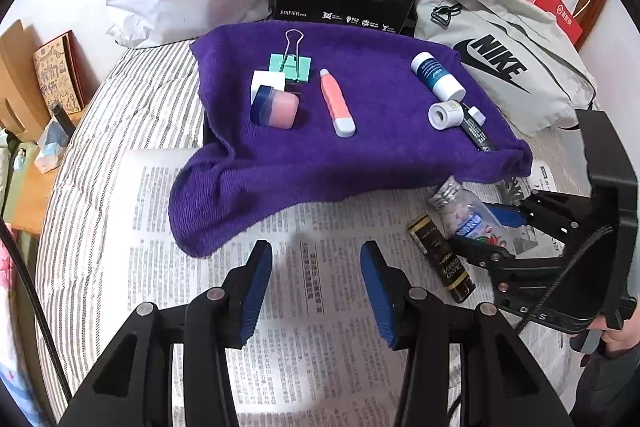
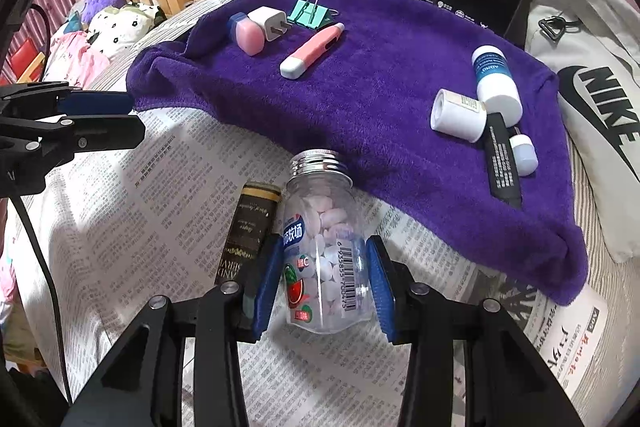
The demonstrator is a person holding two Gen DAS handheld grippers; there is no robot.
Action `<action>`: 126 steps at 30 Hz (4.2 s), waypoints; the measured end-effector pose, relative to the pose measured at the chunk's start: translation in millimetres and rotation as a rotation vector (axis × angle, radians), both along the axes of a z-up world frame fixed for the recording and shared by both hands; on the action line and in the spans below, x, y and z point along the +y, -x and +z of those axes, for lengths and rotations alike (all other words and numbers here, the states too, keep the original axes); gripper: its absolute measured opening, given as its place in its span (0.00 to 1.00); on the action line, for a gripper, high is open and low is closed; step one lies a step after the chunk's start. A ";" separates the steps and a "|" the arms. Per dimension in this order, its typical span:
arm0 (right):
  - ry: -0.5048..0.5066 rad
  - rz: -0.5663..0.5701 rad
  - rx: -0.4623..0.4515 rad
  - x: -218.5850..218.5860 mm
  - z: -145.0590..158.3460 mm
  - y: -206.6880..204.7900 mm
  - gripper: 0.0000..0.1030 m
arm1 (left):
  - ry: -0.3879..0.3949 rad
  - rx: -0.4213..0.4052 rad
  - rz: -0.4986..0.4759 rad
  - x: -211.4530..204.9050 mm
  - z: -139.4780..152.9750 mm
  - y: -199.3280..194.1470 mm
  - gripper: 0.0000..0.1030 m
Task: Organize rigid objects
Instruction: 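Grasp the clear candy jar with the right gripper while the left grasps the Grand Reserve tube, then carry the candy jar and Grand Reserve tube onto the towel with both grippers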
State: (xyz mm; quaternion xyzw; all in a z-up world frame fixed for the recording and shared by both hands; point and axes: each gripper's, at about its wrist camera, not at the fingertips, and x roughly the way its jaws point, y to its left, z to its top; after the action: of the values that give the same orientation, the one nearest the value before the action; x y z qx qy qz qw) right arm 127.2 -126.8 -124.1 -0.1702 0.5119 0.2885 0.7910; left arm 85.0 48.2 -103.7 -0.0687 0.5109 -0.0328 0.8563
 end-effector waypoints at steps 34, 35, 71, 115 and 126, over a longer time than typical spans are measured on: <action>-0.127 -0.372 -0.094 -135.1 33.5 48.2 0.38 | -0.123 0.016 -0.090 -109.1 -28.5 -22.4 0.47; -0.129 -0.372 -0.096 -135.2 33.7 48.3 0.38 | -0.151 0.014 -0.095 -108.8 -28.9 -19.9 0.47; -0.207 -0.355 -0.010 -126.7 22.9 47.5 0.38 | -0.073 -0.033 -0.229 -74.8 -21.7 -3.3 0.22; -0.270 -0.204 -0.038 -78.4 71.9 -5.0 0.38 | 0.023 -0.123 -0.197 -33.2 38.8 -35.8 0.22; -0.264 -0.181 -0.037 -54.6 73.5 -73.2 0.38 | 0.020 -0.092 -0.190 -22.6 28.4 -81.0 0.22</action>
State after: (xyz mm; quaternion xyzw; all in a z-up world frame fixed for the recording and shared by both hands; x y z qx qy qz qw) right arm 200.5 -181.4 -50.6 -0.0231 0.4683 0.2776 0.8385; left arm 166.1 25.6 -75.3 -0.0268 0.4749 -0.1220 0.8711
